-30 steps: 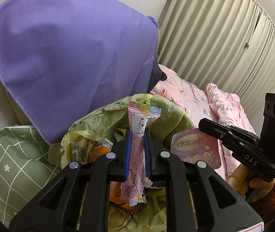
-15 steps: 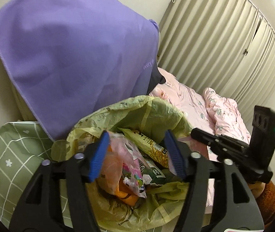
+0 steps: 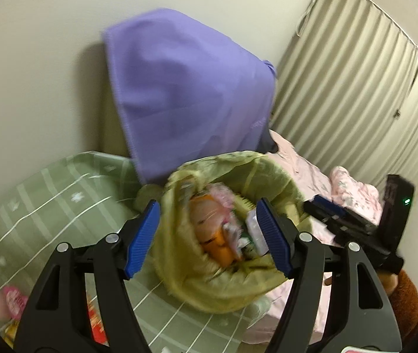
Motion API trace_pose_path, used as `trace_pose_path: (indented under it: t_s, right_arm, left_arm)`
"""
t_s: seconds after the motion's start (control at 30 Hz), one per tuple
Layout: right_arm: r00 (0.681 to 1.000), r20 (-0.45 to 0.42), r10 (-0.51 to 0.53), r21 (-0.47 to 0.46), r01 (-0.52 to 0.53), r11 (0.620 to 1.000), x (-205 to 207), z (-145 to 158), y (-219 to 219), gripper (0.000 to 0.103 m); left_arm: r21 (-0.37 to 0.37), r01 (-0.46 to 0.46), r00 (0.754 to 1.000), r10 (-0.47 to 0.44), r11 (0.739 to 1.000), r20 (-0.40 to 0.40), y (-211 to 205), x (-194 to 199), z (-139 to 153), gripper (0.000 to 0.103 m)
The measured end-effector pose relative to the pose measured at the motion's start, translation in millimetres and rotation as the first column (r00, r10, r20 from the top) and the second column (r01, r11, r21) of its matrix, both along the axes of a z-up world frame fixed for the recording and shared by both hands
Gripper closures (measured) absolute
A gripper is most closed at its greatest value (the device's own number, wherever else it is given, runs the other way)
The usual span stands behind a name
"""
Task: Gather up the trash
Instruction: 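Move both tools back over the remaining wrappers on the cloth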
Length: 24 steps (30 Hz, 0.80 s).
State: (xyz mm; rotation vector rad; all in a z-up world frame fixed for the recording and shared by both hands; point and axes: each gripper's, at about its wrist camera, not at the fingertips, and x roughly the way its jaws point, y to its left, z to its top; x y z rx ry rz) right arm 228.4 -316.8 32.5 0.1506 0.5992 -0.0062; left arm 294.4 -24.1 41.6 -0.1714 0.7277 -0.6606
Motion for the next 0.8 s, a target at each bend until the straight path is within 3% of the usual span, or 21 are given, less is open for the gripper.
trace_pose_path:
  t_s: [0.17, 0.33, 0.5, 0.53, 0.67, 0.8]
  right_arm:
    - [0.996, 0.017, 0.089, -0.004, -0.089, 0.996, -10.0, 12.5, 28.7, 0.046]
    - [0.978, -0.001, 0.210, 0.009, -0.210, 0.978, -12.4, 13.0, 71.3, 0.046]
    - [0.944, 0.003, 0.330, -0.022, -0.330, 0.944, -19.7, 4.8, 131.3, 0.046]
    - [0.934, 0.002, 0.359, -0.027, -0.358, 0.933, -20.8, 2.6, 144.2, 0.046]
    - [0.885, -0.029, 0.465, -0.032, -0.465, 0.885, -19.2, -10.2, 187.3, 0.046]
    - [0.823, -0.102, 0.559, -0.016, -0.563, 0.826, -12.3, -30.5, 231.5, 0.050]
  left_arm:
    - [0.061, -0.123, 0.992, 0.121, 0.990, 0.046, 43.8, -32.9, -2.4, 0.038]
    - [0.083, -0.328, 0.943, 0.321, 0.941, 0.085, 110.0, -72.8, -6.4, 0.038]
    - [0.160, -0.503, 0.864, 0.491, 0.849, 0.113, 182.8, -107.6, -19.5, 0.038]
    - [0.165, -0.545, 0.839, 0.533, 0.822, 0.111, 200.8, -115.1, -23.5, 0.038]
    - [0.160, -0.663, 0.747, 0.662, 0.732, 0.064, 254.1, -133.8, -41.7, 0.038]
    - [0.180, -0.722, 0.680, 0.733, 0.668, 0.005, 287.2, -152.0, -63.9, 0.038]
